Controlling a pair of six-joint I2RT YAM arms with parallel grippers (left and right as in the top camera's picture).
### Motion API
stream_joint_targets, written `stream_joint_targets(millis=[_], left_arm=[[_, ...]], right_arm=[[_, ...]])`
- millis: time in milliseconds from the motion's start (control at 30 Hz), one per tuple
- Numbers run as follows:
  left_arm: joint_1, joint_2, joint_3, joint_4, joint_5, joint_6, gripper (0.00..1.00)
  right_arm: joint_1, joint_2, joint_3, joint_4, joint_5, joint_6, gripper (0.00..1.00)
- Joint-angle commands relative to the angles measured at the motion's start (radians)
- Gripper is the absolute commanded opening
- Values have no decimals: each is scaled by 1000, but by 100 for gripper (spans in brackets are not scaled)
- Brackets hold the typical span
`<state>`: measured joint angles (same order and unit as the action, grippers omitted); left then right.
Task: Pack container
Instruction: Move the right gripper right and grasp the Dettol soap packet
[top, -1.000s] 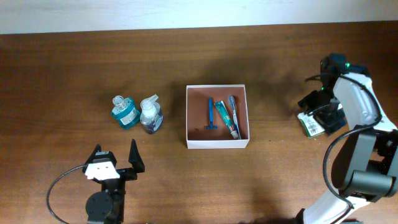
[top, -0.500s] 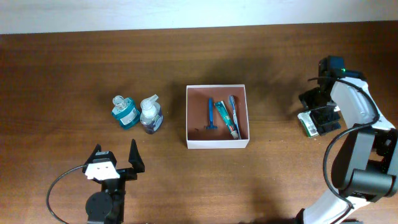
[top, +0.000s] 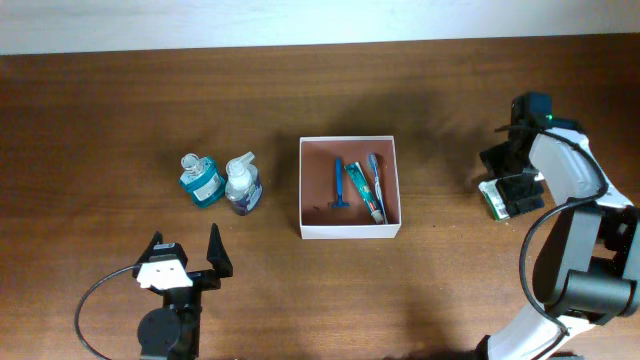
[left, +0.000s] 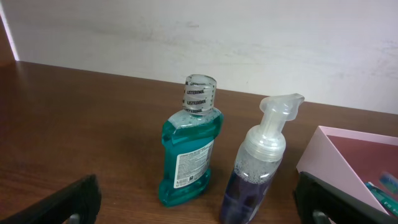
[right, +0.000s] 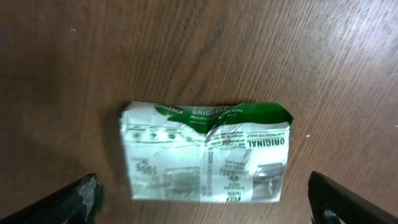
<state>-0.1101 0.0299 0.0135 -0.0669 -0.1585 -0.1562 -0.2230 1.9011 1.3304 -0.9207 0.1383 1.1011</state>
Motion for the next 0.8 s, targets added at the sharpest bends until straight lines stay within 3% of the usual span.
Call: stream_joint_targets(millis=[0, 267, 600, 767], left_arm=[[1, 1, -4, 2, -11, 16, 99], [1, 1, -4, 2, -11, 16, 99], [1, 1, -4, 2, -11, 16, 99], [1, 1, -4, 2, -11, 16, 99]], right_arm=[[-9, 3, -60, 48, 13, 15, 98], [-9, 3, -134, 155, 47, 15, 98], [-8, 3, -137, 167, 80, 3, 99], [-8, 3, -137, 153, 79, 3, 87]])
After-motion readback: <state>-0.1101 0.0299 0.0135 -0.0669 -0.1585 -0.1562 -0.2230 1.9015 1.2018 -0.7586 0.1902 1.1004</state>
